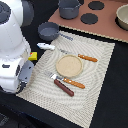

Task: Interact with the objects in diverse but meaningful ways.

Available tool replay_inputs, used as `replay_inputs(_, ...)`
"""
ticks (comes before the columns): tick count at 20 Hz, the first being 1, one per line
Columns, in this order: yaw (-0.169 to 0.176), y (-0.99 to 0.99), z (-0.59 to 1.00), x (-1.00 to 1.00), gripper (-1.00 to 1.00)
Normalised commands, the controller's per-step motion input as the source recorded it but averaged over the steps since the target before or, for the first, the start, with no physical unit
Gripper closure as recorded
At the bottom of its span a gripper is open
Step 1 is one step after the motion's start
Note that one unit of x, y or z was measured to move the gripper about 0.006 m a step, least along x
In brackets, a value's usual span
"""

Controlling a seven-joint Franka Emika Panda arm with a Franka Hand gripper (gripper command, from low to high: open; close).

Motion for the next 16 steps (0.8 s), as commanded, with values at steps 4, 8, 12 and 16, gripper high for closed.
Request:
replay_inputs(4, 0.02, 0.0, -0.15, 0.18, 1.0)
replay_inputs(8, 0.009, 0.0, 0.67, 0.18, 1.0)
replay_inputs(12, -0.004, 0.01, 1.0, 0.28, 1.0)
replay_inputs(16, 0.0, 0.14, 1.0, 0.72, 1.0)
